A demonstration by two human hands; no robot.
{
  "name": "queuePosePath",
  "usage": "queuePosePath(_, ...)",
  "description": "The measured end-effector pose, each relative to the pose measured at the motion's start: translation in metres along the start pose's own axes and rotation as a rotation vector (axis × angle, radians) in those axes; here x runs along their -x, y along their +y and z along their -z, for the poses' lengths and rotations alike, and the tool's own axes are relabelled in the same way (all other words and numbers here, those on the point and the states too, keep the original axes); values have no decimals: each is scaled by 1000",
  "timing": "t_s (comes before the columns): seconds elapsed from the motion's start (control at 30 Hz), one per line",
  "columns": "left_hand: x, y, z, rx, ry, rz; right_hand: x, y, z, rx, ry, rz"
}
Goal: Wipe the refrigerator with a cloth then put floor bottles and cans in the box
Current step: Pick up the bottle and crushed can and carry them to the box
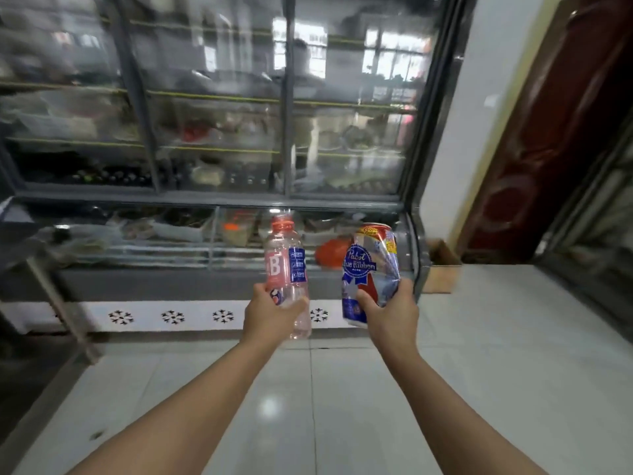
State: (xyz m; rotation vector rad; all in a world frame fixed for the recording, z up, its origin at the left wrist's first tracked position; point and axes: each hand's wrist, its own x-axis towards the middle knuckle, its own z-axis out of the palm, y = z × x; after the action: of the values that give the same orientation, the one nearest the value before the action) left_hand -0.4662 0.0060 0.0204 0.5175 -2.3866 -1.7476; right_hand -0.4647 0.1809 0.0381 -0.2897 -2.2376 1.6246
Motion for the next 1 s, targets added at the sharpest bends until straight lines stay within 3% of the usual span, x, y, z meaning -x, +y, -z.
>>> queuePosePath(0.37,92,91,-221,-34,-334,-114,-44,51,244,41,371,-108)
queuePosePath(0.63,107,138,-358,-5,-517,-162,-101,87,351,98,554,-177)
queuePosePath(1.0,41,216,-560,-13,-621,-224,-252,131,460,116,630,-202)
